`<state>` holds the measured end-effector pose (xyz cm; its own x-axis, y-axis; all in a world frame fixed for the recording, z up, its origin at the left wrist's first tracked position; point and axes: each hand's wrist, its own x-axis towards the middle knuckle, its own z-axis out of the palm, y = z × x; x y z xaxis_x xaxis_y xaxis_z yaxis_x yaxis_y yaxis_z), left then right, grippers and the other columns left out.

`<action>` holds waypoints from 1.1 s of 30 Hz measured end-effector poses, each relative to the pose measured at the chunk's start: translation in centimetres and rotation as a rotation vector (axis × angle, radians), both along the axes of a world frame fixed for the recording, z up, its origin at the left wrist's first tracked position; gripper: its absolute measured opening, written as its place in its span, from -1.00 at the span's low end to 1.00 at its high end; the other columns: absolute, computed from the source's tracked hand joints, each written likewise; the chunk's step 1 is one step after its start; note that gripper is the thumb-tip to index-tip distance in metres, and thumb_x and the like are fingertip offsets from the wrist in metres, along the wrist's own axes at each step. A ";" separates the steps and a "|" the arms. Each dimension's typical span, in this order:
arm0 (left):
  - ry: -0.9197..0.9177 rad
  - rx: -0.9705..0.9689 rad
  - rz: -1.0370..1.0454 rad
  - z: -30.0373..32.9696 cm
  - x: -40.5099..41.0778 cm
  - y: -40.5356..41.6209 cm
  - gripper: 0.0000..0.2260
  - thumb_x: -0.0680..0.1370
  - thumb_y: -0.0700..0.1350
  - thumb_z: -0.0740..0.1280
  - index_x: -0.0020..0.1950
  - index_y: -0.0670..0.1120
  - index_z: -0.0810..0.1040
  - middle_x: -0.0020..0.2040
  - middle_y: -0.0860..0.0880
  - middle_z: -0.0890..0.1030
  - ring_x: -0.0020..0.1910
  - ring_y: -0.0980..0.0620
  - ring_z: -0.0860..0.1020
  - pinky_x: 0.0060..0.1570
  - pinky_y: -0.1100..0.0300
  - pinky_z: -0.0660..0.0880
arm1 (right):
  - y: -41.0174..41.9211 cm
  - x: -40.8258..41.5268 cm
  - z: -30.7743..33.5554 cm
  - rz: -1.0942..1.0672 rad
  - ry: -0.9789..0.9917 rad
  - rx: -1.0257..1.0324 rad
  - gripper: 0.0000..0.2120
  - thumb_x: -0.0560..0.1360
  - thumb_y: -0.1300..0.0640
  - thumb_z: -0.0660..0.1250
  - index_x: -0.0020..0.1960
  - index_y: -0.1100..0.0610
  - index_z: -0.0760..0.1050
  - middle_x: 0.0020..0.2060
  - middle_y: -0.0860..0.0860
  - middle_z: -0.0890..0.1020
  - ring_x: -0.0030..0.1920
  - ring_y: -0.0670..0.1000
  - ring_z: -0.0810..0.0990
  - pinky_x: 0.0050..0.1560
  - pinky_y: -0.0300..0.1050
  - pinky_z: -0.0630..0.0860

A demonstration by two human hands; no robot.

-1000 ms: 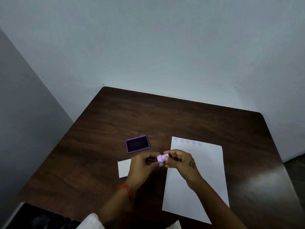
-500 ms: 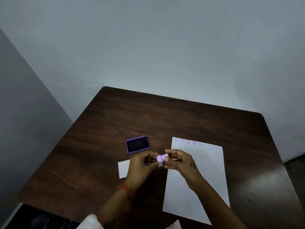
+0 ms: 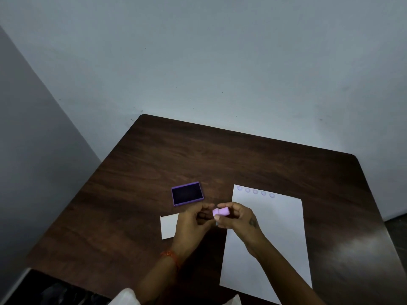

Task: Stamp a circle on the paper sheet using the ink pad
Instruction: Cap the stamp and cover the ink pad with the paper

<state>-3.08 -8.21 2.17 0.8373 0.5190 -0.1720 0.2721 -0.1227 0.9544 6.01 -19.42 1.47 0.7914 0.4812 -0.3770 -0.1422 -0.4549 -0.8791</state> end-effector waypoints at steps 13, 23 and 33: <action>0.144 0.171 0.066 -1.8 -1.0 2.2 -0.54 0.37 -0.17 0.49 0.22 0.02 0.48 0.29 -0.03 0.47 0.11 0.08 0.49 -0.07 0.39 0.43 | 3.0 0.4 -4.2 -0.025 -0.307 -0.207 -0.77 0.52 0.09 0.25 -0.16 0.20 0.59 -0.25 0.05 0.63 -0.30 -0.07 0.51 -0.24 -0.44 0.45; 0.079 0.262 0.177 -1.5 -2.5 3.6 -0.53 0.40 -0.11 0.46 0.27 0.04 0.44 0.33 0.01 0.44 0.22 0.14 0.43 0.08 0.31 0.42 | 4.7 -0.9 0.4 0.024 -0.448 -0.239 -0.42 0.35 -0.03 0.46 0.32 -0.01 0.36 0.33 0.03 0.45 0.26 0.06 0.47 0.23 -0.04 0.49; 0.409 0.214 0.427 -2.9 -4.8 4.3 -0.30 0.44 -0.05 0.42 0.47 -0.05 0.12 0.48 -0.14 0.23 0.45 -0.14 0.20 0.36 -0.07 0.30 | 6.8 -4.9 -1.7 0.243 -0.344 -0.304 -0.35 0.41 0.01 0.41 0.41 0.07 0.21 0.38 0.06 0.38 0.32 0.05 0.43 0.31 -0.11 0.38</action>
<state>-7.92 -3.92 -0.76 0.4366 0.8515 -0.2903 0.6776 -0.0990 0.7288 1.14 -12.57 -0.23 0.7731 0.5758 -0.2662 0.2732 -0.6810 -0.6794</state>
